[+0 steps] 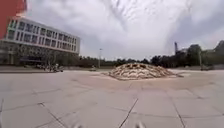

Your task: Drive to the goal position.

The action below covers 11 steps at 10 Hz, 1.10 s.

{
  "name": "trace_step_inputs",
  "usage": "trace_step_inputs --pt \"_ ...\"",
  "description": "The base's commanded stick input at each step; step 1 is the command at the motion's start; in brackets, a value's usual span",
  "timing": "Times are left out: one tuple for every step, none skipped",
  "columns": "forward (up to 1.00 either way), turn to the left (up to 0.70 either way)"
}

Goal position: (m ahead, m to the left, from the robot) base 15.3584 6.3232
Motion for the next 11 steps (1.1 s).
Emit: trace_step_inputs --pt "0.7 0.0" --pt "0.7 0.0" --pt "0.7 0.0" --pt "0.7 0.0" --pt "0.7 0.0" --pt "0.7 0.0" --pt "0.7 0.0" --pt "0.7 0.0" --pt "0.7 0.0" --pt "0.7 0.0" --pt "0.7 0.0"
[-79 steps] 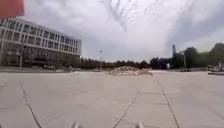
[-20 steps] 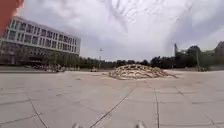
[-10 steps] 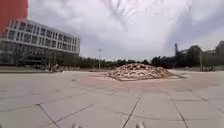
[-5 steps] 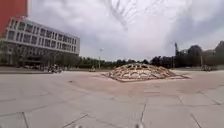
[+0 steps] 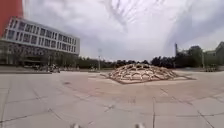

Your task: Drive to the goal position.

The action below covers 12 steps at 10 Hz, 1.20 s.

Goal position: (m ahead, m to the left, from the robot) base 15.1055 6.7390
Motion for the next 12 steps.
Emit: trace_step_inputs --pt "0.7 0.0" --pt "0.7 0.0" --pt "0.7 0.0" --pt "0.7 0.0" --pt "0.7 0.0" --pt "0.7 0.0" --pt "0.7 0.0" --pt "0.7 0.0" --pt "0.7 0.0" --pt "0.7 0.0" --pt "0.7 0.0" --pt "0.7 0.0"
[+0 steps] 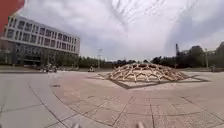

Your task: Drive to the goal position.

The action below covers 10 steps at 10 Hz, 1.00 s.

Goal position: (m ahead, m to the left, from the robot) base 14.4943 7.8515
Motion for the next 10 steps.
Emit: trace_step_inputs --pt "0.7 0.0" --pt "0.7 0.0" --pt "0.7 0.0" --pt "0.7 0.0" --pt "0.7 0.0" --pt "0.7 0.0" --pt "0.7 0.0" --pt "0.7 0.0" --pt "0.7 0.0" --pt "0.7 0.0"
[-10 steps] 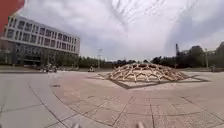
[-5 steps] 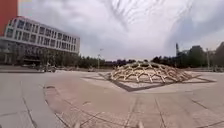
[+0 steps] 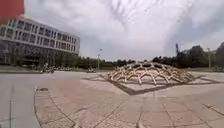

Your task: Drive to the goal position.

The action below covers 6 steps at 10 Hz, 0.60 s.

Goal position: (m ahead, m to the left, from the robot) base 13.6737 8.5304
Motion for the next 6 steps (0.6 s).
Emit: trace_step_inputs --pt "0.7 0.0" --pt "0.7 0.0" --pt "0.7 0.0" --pt "0.7 0.04" --pt "0.7 0.14" --pt "0.7 0.14"
